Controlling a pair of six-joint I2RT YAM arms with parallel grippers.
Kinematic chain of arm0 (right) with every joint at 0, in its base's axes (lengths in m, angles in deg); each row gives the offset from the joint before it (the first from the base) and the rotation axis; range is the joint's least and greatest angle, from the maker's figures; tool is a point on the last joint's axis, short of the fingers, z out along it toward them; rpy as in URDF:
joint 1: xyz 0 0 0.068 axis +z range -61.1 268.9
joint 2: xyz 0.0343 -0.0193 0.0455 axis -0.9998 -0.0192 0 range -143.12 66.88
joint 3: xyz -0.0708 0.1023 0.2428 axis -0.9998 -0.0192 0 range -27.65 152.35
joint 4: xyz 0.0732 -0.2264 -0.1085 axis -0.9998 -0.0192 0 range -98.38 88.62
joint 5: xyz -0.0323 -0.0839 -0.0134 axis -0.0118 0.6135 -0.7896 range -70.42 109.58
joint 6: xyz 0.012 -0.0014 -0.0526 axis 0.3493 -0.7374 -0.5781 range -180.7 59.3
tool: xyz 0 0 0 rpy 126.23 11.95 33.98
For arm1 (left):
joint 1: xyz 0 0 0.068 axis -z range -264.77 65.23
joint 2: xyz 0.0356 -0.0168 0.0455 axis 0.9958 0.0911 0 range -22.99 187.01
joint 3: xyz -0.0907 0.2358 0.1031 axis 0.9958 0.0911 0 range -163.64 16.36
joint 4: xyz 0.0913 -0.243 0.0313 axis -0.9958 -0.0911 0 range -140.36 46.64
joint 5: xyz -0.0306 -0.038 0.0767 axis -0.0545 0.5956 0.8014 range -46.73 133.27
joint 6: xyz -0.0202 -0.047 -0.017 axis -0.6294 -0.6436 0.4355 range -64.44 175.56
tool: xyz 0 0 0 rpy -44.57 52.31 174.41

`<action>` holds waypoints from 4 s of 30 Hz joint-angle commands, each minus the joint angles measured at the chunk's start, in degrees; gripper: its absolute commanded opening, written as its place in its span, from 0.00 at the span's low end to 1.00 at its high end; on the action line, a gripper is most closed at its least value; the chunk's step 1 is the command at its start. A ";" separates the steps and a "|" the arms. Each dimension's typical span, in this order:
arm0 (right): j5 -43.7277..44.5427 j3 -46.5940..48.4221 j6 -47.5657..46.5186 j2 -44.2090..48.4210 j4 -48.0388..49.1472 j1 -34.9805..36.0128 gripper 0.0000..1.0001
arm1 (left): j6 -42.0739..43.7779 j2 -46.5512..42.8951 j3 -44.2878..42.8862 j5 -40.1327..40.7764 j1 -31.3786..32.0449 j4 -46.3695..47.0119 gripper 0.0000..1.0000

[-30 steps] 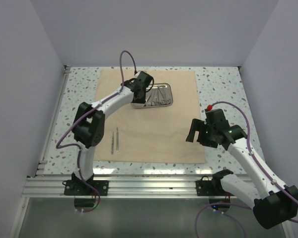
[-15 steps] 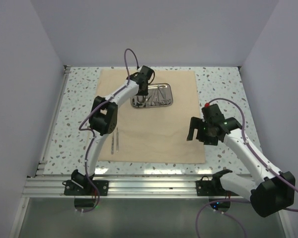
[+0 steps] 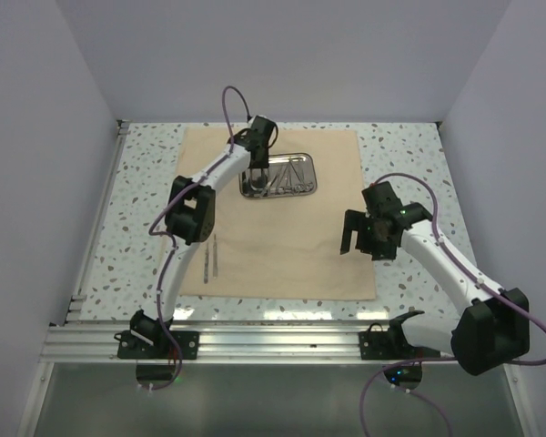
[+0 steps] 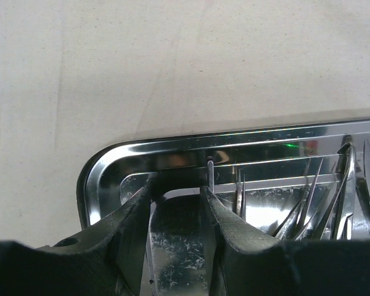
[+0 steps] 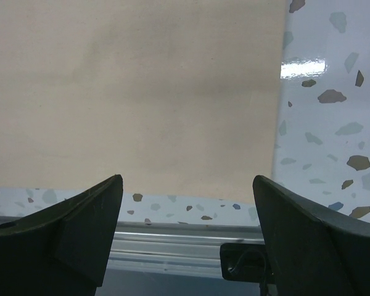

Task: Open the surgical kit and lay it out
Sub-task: Pick up the medical item from the container, then place the medical item in the surgical kit.

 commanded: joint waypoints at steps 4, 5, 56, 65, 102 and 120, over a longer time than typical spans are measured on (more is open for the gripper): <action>1.05 1.96 -1.50 -0.75 0.81 -0.22 0.90 | 0.04 -2.70 -0.31 -0.25 0.65 3.40 0.41; 1.22 1.96 -1.50 -0.84 0.90 -0.13 0.90 | -0.14 -3.23 -0.22 -0.07 0.65 3.75 0.41; 1.66 1.70 -3.00 -3.13 2.05 -0.13 0.90 | 2.67 8.28 1.36 0.73 0.74 -3.89 0.17; 1.75 1.79 -3.26 -3.30 2.22 -0.13 0.90 | 3.02 9.16 1.63 -1.04 0.74 -4.33 0.00; -1.94 0.21 -0.89 1.09 3.28 -0.13 0.90 | 5.84 -23.25 17.38 0.89 -0.85 -0.92 0.00; -5.54 -4.98 -0.01 5.22 6.88 -0.13 0.90 | -5.23 -60.27 71.58 1.78 3.20 6.74 0.00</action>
